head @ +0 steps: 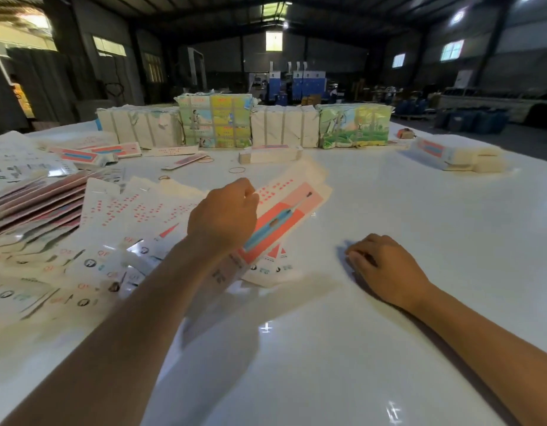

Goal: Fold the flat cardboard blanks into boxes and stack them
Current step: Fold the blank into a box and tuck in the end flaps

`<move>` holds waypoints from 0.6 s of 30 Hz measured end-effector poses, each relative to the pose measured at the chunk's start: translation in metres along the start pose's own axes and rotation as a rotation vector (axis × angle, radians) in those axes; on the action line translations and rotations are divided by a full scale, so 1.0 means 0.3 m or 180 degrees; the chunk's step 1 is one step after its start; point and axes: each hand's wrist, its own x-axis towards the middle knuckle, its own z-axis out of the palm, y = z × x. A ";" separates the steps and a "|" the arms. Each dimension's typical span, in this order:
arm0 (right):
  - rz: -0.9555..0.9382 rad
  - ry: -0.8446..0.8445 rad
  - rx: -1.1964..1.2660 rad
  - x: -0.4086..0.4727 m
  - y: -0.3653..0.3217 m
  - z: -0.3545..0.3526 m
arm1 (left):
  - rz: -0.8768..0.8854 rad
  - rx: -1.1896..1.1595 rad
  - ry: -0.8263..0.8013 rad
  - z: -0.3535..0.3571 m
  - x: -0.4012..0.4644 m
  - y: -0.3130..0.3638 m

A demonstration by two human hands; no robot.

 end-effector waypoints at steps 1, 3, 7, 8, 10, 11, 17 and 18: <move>0.0296 0.0140 0.0553 0.003 -0.002 -0.012 | 0.0255 -0.0149 -0.0141 0.030 -0.029 0.019; 0.0895 0.0512 0.2073 0.004 -0.017 -0.041 | 0.0666 -0.0423 -0.0418 0.085 -0.087 0.040; 0.1137 0.0555 0.2981 -0.003 -0.018 -0.061 | 0.1075 -0.0282 -0.0607 0.135 -0.139 0.034; 0.1039 0.0496 0.2914 -0.009 -0.023 -0.060 | 0.1169 -0.0275 -0.0557 0.138 -0.142 0.033; 0.0928 0.0455 0.2731 -0.006 -0.019 -0.051 | 0.1326 -0.0210 -0.0463 0.139 -0.148 0.034; 0.0932 0.0475 0.2692 -0.005 -0.019 -0.049 | 0.1360 -0.0123 -0.0433 0.140 -0.150 0.037; 0.0996 0.0677 0.2806 -0.001 -0.015 -0.051 | 0.1645 0.0778 -0.0452 0.159 -0.168 0.052; 0.1021 0.0688 0.2860 0.000 -0.014 -0.052 | 0.1710 0.0982 -0.0450 0.166 -0.168 0.052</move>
